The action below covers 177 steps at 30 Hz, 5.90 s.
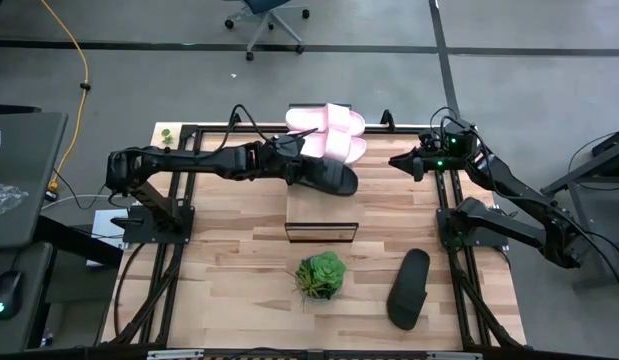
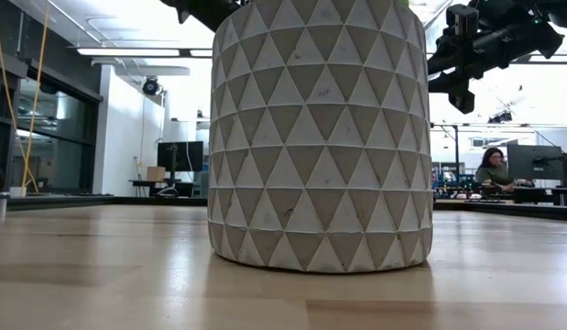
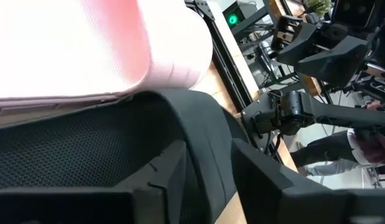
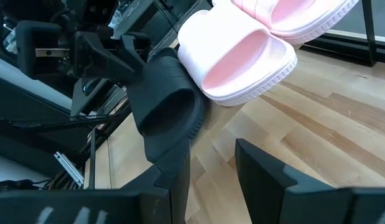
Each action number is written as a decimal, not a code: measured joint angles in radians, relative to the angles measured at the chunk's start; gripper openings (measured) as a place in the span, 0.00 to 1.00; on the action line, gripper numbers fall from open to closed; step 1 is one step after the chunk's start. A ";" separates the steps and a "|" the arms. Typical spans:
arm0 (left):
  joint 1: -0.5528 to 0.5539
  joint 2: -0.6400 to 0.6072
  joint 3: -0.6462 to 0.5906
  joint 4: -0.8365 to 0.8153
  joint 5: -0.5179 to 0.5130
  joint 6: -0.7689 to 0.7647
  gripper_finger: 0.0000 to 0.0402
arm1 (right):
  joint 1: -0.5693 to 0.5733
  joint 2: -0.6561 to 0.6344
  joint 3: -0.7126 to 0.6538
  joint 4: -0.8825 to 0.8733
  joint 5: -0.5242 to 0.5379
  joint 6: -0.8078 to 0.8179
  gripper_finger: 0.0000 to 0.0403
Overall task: Pick and place slides into the shelf
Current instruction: Put the top black slide on the shelf
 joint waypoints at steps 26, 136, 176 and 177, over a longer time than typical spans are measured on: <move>-0.001 0.000 0.000 0.050 0.039 0.030 0.35 | 0.000 0.000 0.000 -0.001 0.003 0.000 0.29; 0.175 -0.238 0.001 -0.637 0.132 0.974 0.34 | 0.394 0.376 0.000 0.309 0.259 0.743 0.37; 0.175 -0.238 0.001 -0.632 0.165 0.973 0.34 | 0.391 0.376 0.000 0.349 0.360 0.724 0.11; 0.175 -0.238 0.001 -0.632 0.165 0.973 0.34 | 0.391 0.375 0.000 0.349 0.366 0.724 0.13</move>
